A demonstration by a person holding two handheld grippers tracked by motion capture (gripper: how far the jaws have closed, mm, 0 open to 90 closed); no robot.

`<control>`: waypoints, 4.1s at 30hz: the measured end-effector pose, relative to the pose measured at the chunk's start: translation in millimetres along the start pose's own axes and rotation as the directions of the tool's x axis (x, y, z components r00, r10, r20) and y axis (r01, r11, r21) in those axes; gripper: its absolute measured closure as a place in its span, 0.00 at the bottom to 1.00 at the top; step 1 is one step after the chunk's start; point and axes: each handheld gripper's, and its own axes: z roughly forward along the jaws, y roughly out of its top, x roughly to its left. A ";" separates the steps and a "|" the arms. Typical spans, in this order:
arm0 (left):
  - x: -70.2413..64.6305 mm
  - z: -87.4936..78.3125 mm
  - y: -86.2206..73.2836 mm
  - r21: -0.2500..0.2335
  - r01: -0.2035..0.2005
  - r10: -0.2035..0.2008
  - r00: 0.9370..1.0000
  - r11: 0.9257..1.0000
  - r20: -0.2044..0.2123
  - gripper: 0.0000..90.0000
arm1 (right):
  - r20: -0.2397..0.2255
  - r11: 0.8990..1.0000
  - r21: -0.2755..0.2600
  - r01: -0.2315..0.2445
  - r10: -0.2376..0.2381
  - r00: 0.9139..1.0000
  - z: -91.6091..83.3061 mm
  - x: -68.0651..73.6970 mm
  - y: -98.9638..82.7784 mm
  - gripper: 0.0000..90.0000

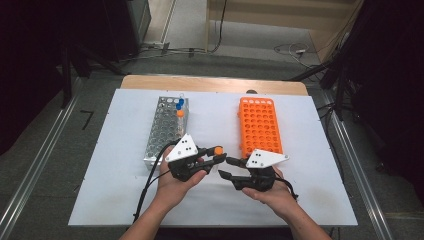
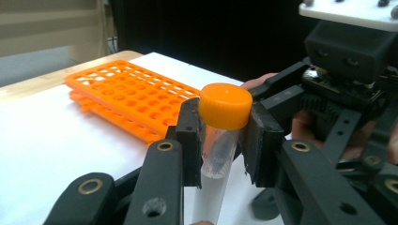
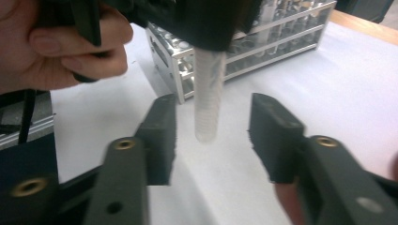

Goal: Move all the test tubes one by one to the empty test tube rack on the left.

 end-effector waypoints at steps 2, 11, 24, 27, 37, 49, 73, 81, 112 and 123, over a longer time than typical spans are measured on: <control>3.5 -2.4 1.2 -0.003 0.001 -0.001 1.000 1.000 -0.014 0.79 | 0.022 1.000 -0.013 0.002 -0.002 1.000 -4.1 -2.7 -2.2 0.39; 21.4 -13.7 5.3 -0.029 0.021 -0.023 0.997 0.999 -0.079 0.79 | 0.073 0.999 -0.031 -0.019 0.022 0.997 -25.2 -15.9 -15.7 0.12; 50.0 -35.2 10.4 -0.065 0.046 -0.058 0.979 0.997 -0.193 0.79 | 0.156 0.997 -0.046 -0.064 0.071 0.985 -64.6 -35.9 -41.1 0.08; 57.2 -40.5 10.9 -0.079 0.060 -0.076 0.973 0.995 -0.216 0.79 | 0.171 0.997 -0.037 -0.073 0.079 0.982 -72.7 -39.9 -48.2 0.08; 79.5 -48.0 12.7 -0.101 0.070 -0.097 0.950 0.992 -0.298 0.79 | 0.219 0.994 -0.022 -0.109 0.112 0.969 -95.1 -51.1 -70.6 0.07; 104.8 -40.7 10.3 -0.158 0.093 -0.147 0.912 0.983 -0.383 0.79 | 0.245 0.989 -0.022 -0.149 0.149 0.958 -108.4 -60.8 -85.0 0.07; 103.5 -27.6 -0.6 0.013 0.142 -0.120 0.878 0.990 -0.463 0.79 | 0.243 0.986 -0.028 -0.162 0.163 0.956 -108.5 -64.8 -87.5 0.07; 109.0 -25.5 -1.5 0.047 0.209 -0.163 0.869 0.977 -0.466 0.79 | 0.242 0.986 -0.027 -0.164 0.165 0.956 -108.1 -65.9 -88.1 0.08; 84.4 -51.1 -2.9 -0.020 0.175 -0.173 0.938 0.984 -0.301 0.13 | 0.259 0.985 -0.046 -0.165 0.171 0.951 -108.0 -68.4 -87.4 0.08; 70.0 -68.6 -14.7 -0.028 0.171 -0.172 0.939 0.985 -0.296 0.04 | 0.259 0.986 -0.045 -0.162 0.168 0.951 -106.3 -67.7 -86.8 0.08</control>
